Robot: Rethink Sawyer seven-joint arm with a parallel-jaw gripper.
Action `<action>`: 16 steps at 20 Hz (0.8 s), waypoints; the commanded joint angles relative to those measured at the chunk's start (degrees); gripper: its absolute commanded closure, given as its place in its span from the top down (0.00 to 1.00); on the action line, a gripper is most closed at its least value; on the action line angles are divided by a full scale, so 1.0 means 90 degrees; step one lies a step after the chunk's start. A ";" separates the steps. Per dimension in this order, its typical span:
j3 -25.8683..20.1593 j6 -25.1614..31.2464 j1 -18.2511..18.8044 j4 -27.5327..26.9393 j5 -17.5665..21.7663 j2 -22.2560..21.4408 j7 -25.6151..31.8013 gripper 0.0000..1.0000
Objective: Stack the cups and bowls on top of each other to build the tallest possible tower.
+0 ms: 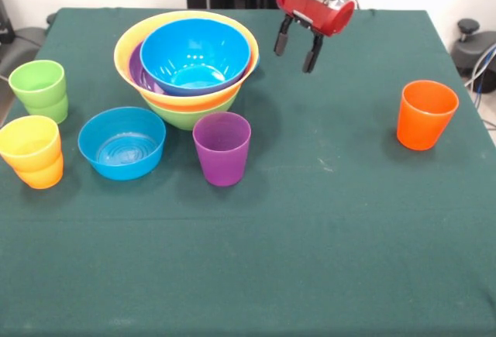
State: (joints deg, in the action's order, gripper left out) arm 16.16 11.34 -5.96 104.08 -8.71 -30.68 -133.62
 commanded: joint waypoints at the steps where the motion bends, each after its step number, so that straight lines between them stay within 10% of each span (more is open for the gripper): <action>1: -0.0824 0.0107 0.0042 -0.0334 0.0121 -0.0041 -0.0332 1.00; 16: -0.1124 0.0370 0.0151 -0.0344 0.0121 -0.0150 -0.0219 1.00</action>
State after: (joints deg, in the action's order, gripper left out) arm 13.66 11.34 -5.43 103.96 -8.71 -31.90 -133.62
